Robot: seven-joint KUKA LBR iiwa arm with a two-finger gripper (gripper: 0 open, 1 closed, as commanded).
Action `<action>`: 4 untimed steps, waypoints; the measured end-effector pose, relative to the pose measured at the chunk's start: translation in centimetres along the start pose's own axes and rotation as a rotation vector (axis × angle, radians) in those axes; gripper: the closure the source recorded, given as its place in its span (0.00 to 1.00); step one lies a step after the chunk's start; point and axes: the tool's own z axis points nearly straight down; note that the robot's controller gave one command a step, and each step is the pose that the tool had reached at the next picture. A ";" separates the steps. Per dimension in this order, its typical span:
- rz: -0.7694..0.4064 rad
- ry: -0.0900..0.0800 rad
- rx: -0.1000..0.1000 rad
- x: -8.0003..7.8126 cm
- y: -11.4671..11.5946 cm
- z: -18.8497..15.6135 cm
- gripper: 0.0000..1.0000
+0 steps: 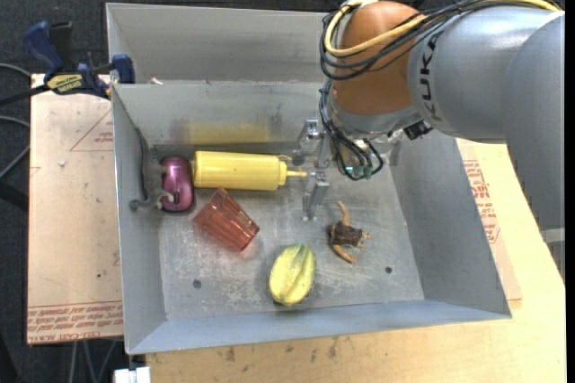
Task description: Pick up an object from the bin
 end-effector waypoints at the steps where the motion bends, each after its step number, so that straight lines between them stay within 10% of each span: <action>1: 0.000 -0.008 0.000 -0.2 0.0 -0.5 0.00; 2: 0.181 -0.014 -0.003 1.0 -0.7 6.0 1.00; 3: 0.181 -0.014 -0.003 1.0 -0.7 6.0 1.00; 4: 0.102 -0.015 0.000 2.1 -0.5 -7.7 1.00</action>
Offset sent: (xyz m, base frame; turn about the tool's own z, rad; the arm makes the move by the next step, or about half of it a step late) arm -0.0141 -0.0078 -0.0653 0.1818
